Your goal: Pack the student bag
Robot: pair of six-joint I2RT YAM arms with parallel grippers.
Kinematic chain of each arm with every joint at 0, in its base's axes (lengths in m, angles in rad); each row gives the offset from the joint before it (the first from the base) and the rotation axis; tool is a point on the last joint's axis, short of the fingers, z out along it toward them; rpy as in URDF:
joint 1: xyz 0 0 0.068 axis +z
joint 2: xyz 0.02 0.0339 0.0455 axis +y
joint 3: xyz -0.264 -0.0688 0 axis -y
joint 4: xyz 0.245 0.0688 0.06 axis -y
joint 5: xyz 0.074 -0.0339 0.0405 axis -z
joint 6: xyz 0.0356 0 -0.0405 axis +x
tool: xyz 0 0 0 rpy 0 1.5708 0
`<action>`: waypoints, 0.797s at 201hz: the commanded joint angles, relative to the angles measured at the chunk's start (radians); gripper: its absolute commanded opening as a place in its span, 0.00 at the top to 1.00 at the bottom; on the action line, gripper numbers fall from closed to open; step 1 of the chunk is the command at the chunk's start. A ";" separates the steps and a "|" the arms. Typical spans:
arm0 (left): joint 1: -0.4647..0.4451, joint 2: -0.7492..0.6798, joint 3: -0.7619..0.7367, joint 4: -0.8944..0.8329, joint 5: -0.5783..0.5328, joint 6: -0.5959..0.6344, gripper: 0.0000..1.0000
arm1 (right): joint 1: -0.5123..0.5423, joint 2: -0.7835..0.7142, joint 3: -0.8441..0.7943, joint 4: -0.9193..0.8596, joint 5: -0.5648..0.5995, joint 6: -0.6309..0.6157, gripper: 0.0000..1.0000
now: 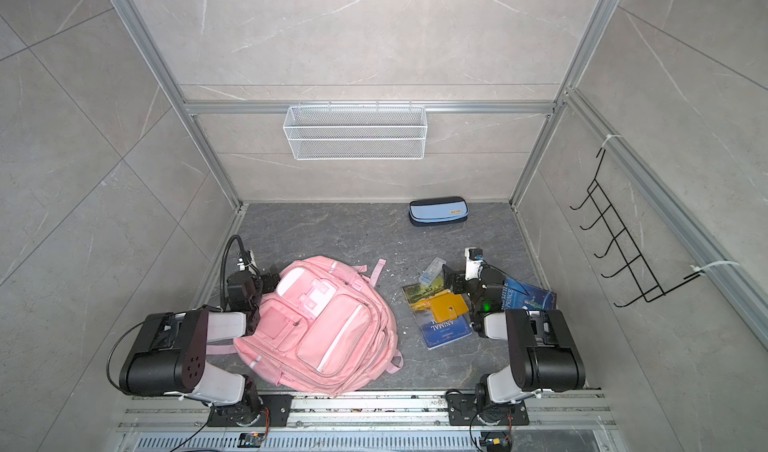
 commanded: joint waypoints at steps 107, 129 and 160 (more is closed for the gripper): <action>-0.069 -0.406 0.382 -1.125 0.031 -0.254 0.00 | 0.097 -0.133 0.695 -1.324 0.071 0.249 0.00; -0.099 -0.394 0.499 -1.351 0.116 -0.389 0.00 | 0.198 -0.121 0.744 -1.378 0.043 0.284 0.00; -0.147 -0.347 0.565 -1.543 0.380 -0.498 0.01 | 0.320 -0.034 0.798 -1.468 0.032 0.405 0.00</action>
